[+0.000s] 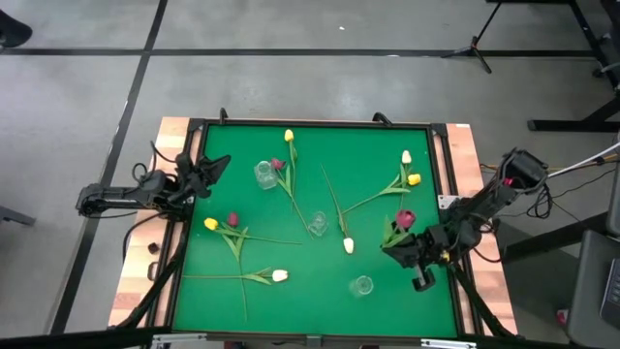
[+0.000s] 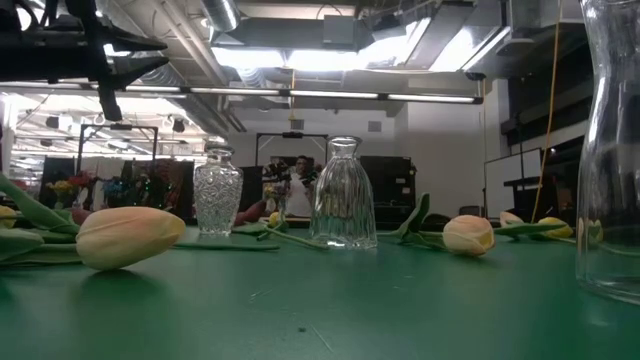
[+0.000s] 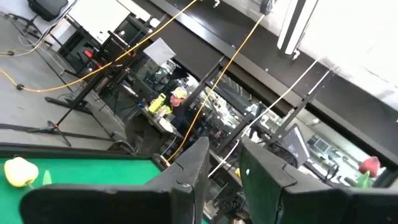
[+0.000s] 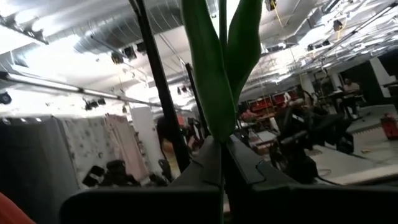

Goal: Sort flowers into vase by color
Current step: Put the bottom right red tulip into the bottom right transparent vase

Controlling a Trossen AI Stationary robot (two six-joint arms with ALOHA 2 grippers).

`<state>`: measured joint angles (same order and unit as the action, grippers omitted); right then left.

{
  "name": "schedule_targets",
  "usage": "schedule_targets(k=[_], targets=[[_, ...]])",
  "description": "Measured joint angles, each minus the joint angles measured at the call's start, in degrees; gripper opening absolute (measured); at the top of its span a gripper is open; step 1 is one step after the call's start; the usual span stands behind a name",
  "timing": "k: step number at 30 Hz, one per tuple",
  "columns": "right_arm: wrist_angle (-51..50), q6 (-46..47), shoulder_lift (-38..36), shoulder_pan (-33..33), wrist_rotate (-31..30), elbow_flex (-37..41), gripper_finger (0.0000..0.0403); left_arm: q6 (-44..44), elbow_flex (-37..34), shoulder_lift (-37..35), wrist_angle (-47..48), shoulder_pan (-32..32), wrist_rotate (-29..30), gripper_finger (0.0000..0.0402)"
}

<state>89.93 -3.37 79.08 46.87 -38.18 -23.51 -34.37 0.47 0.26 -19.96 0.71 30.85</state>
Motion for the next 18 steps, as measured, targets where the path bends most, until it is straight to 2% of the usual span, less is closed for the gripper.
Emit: schedule_targets(k=[13,18], targets=[[-0.2,0.3,7.2,0.0,-0.4,0.0,0.0009,0.0,0.0,0.0,0.5,0.0,0.0,0.0084],[-2.7,3.2,8.6,0.0,-0.3,0.0,0.001,0.0,0.0,0.0,0.5,0.0,0.0,0.0084]])
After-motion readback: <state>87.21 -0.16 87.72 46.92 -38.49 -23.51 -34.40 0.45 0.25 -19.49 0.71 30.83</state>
